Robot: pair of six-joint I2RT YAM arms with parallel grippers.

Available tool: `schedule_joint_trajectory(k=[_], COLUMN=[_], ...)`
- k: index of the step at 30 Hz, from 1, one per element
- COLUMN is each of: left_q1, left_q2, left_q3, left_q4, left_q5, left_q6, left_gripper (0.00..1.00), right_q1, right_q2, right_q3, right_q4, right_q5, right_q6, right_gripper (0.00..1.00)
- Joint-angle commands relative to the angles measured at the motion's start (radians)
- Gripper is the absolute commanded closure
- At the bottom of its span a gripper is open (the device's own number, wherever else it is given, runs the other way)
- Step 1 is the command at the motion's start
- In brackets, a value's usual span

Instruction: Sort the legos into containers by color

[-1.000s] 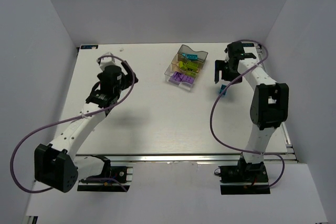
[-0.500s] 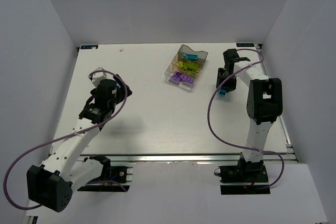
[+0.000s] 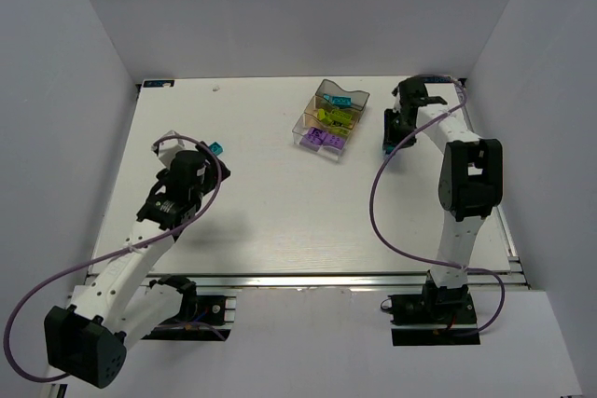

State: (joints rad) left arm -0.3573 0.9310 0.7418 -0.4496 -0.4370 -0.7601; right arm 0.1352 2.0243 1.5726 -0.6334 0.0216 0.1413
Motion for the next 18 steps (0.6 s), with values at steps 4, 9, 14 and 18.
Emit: schedule_joint_trajectory(k=[4, 9, 14, 18], left_q1=[-0.002, -0.002, -0.002, -0.002], left_q2=[-0.034, -0.035, -0.028, -0.027], left_q3=[-0.028, -0.030, -0.021, -0.022], left_q4=[-0.027, -0.037, -0.058, -0.063], left_q5=[-0.031, -0.040, -0.049, -0.055], left_q6=[-0.034, -0.039, -0.036, -0.039], left_gripper=[0.02, 0.02, 0.02, 0.02], right_q1=[0.004, 0.010, 0.032, 0.037], right_q2=[-0.027, 0.097, 0.181, 0.229], right_q3=[0.173, 0.364, 0.480, 0.491], right_q4=[0.236, 0.261, 0.365, 0.451], right_q5=[-0.219, -0.360, -0.403, -0.410], right_q6=[-0.193, -0.210, -0.206, -0.210], right_gripper=[1.00, 1.00, 1.00, 0.85])
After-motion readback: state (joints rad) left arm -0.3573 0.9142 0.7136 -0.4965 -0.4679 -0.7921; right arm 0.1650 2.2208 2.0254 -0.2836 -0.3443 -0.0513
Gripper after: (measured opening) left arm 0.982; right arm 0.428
